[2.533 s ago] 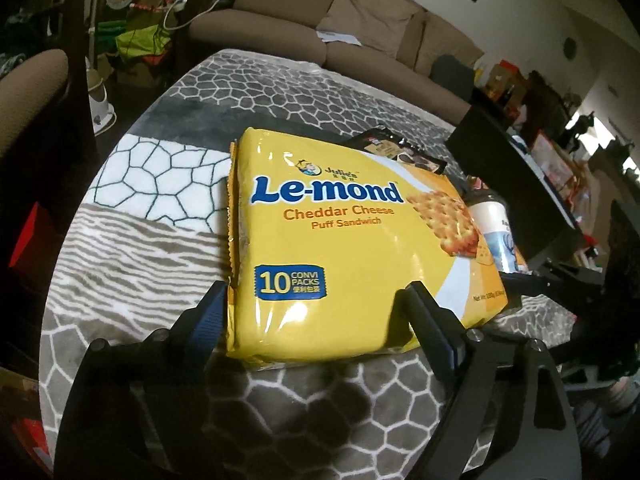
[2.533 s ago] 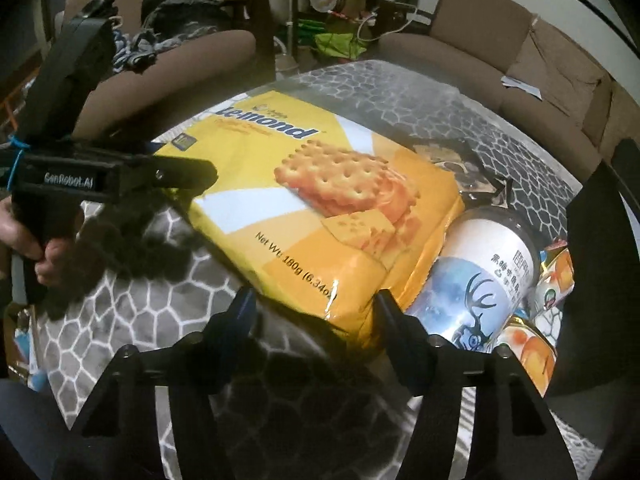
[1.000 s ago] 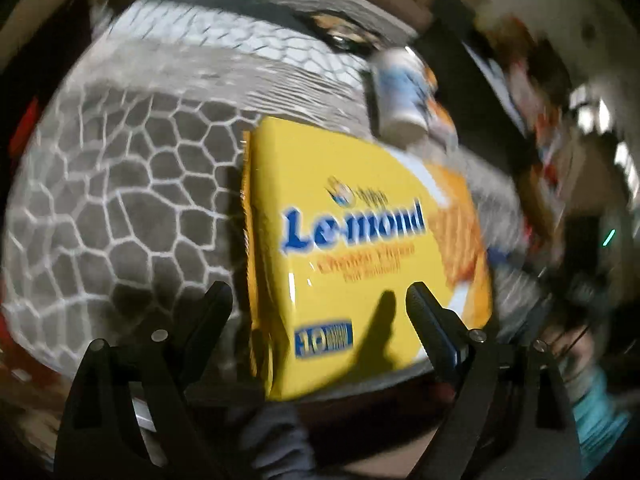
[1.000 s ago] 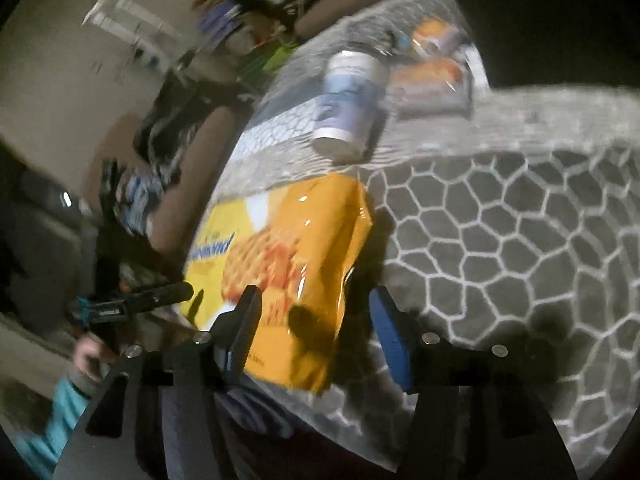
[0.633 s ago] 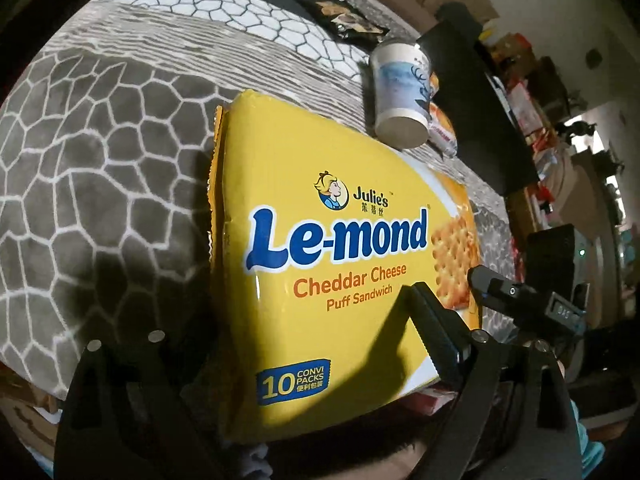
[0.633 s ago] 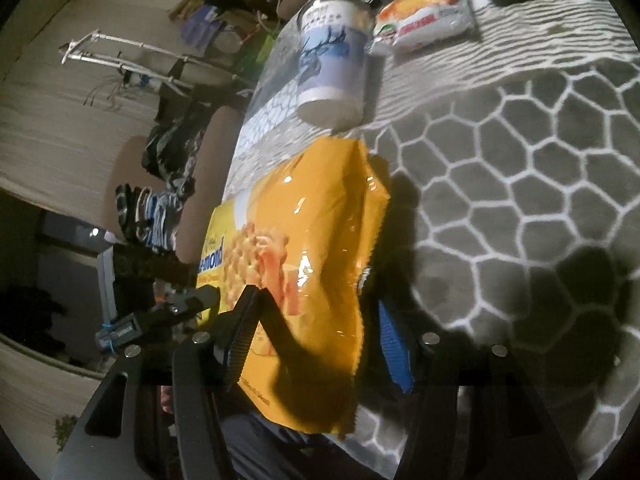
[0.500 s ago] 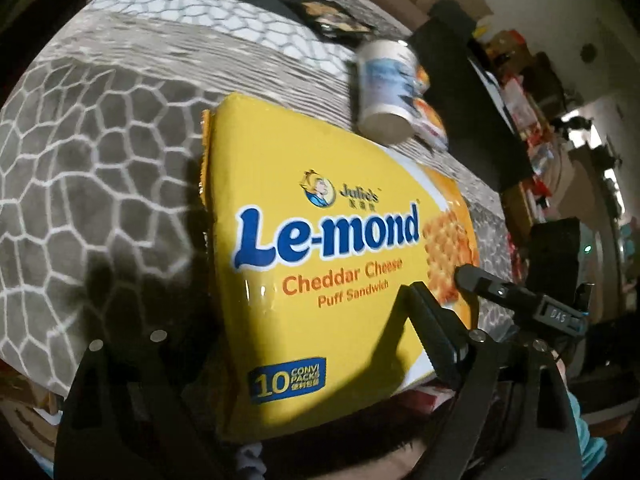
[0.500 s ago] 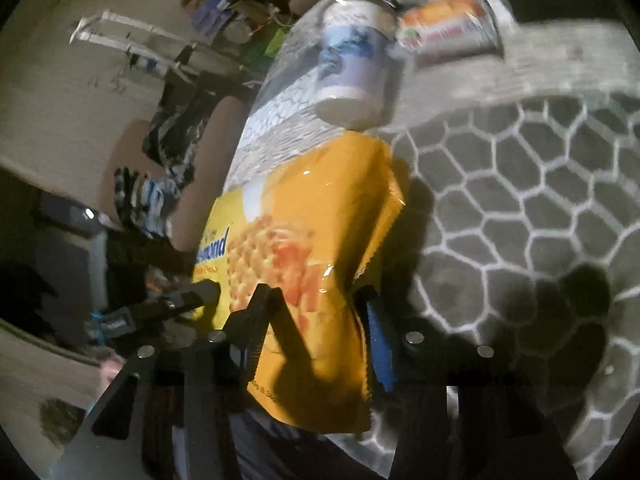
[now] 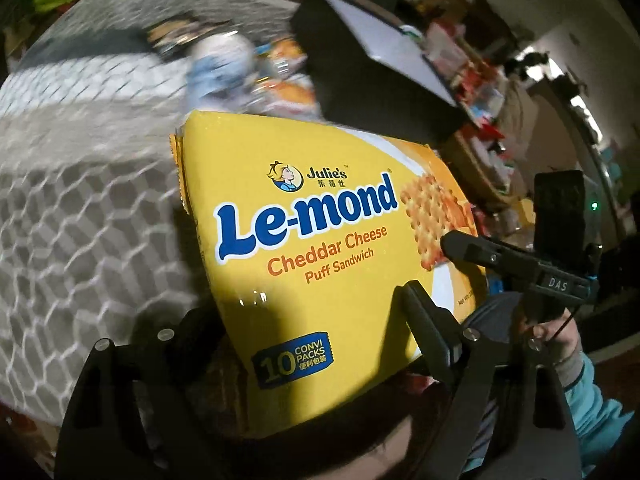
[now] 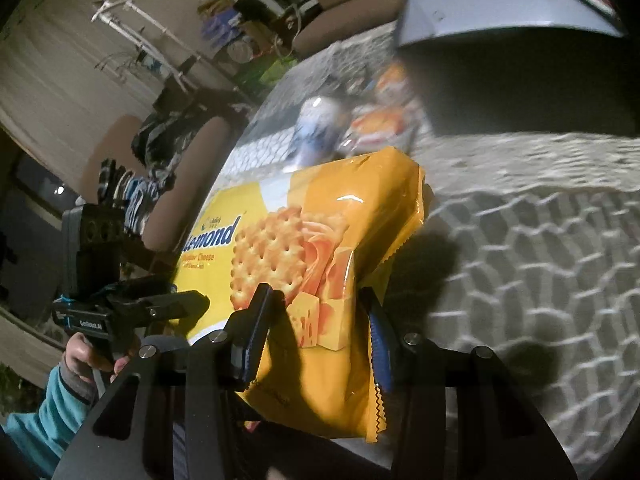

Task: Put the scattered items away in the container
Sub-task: 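Carry the Le-mond pack with the left gripper over the open box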

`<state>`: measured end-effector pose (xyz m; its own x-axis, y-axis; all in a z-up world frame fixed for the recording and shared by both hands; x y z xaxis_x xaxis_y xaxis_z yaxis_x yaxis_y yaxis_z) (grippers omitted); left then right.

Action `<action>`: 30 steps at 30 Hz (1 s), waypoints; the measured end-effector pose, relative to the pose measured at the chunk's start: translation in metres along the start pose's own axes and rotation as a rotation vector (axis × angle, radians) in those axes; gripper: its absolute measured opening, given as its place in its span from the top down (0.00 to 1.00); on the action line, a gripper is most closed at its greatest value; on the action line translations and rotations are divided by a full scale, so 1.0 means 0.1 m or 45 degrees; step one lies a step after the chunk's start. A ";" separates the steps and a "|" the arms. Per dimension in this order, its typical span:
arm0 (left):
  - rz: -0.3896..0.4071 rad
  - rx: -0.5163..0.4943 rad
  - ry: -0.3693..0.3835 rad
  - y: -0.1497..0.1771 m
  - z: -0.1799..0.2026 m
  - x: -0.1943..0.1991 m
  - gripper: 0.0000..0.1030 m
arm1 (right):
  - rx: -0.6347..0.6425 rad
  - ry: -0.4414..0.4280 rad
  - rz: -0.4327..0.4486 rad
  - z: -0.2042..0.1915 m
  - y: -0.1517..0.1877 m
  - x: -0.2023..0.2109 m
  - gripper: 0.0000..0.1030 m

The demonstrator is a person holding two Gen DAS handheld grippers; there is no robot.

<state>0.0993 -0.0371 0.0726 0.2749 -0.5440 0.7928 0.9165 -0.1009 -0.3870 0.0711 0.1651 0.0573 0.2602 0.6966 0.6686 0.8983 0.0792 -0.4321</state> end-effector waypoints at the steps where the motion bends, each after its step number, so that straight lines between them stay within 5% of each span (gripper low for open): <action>1: 0.000 -0.016 0.008 -0.09 0.10 -0.04 0.20 | 0.005 0.012 0.016 0.04 -0.06 0.11 0.56; 7: 0.027 -0.090 0.074 -0.77 0.59 -0.19 0.20 | 0.039 0.088 0.109 0.27 -0.57 0.65 0.56; 16: 0.088 -0.153 0.086 -2.35 1.02 -0.50 0.21 | 0.060 0.180 0.227 0.68 -1.83 1.06 0.56; 24: 0.044 -0.171 -0.001 -3.42 1.03 -1.20 0.21 | -0.008 0.270 0.188 1.40 -2.83 0.81 0.56; 30: -0.021 -0.169 -0.071 -3.80 0.92 -1.79 0.21 | -0.028 0.349 0.119 1.90 -3.27 0.44 0.56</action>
<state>-0.2715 0.1749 0.1208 0.2794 -0.4943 0.8232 0.8756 -0.2207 -0.4297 -0.2784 0.3050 0.1128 0.4256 0.4809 0.7665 0.8727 0.0058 -0.4882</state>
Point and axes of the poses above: each gripper's, at about its wrist camera, not at the fingertips, and x roughly against the way its jaws point, z to its right, y to its underside, the point moved 5 cm from there along -x, roughly the way its jaws point, and after that the axes turned 4 degrees about -x, right-handed, at the moved point
